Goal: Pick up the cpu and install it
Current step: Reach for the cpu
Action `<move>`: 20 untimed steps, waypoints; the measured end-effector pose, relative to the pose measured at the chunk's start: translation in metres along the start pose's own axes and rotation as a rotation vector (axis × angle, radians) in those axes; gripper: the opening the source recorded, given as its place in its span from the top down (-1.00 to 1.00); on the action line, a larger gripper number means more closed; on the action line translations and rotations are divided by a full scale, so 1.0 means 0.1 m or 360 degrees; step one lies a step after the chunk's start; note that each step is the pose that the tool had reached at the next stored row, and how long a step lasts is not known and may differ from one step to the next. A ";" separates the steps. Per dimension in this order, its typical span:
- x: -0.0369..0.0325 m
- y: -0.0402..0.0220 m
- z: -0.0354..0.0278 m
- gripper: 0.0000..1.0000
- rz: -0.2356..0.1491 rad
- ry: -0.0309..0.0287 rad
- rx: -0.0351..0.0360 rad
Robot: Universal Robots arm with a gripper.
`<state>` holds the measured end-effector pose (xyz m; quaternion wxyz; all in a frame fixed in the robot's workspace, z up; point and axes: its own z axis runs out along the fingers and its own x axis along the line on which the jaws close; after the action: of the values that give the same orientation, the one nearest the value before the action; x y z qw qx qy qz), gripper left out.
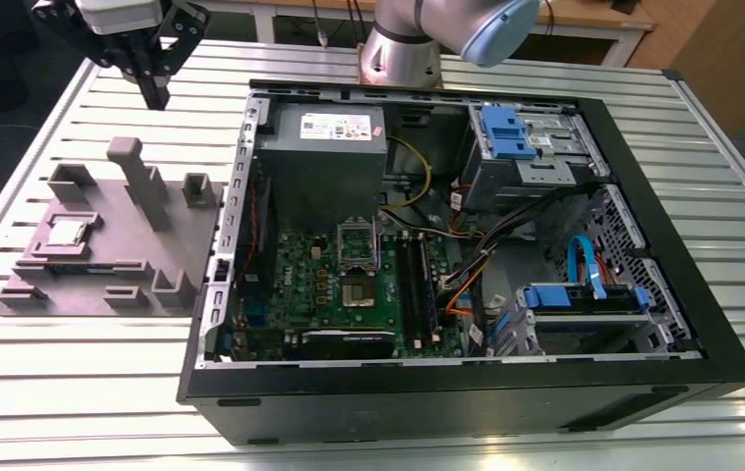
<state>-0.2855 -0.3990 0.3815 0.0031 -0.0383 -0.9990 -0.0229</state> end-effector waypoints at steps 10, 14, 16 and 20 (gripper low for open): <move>0.017 -0.001 0.000 0.79 0.0000 0.00001 0.0000; 0.043 -0.003 0.001 0.79 0.0000 0.00000 0.0000; 0.047 -0.003 0.000 0.79 0.0000 0.00001 0.0000; 0.053 -0.004 0.000 0.79 0.0000 0.00001 0.0000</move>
<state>-0.2908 -0.3989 0.3815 0.0032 -0.0383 -0.9990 -0.0229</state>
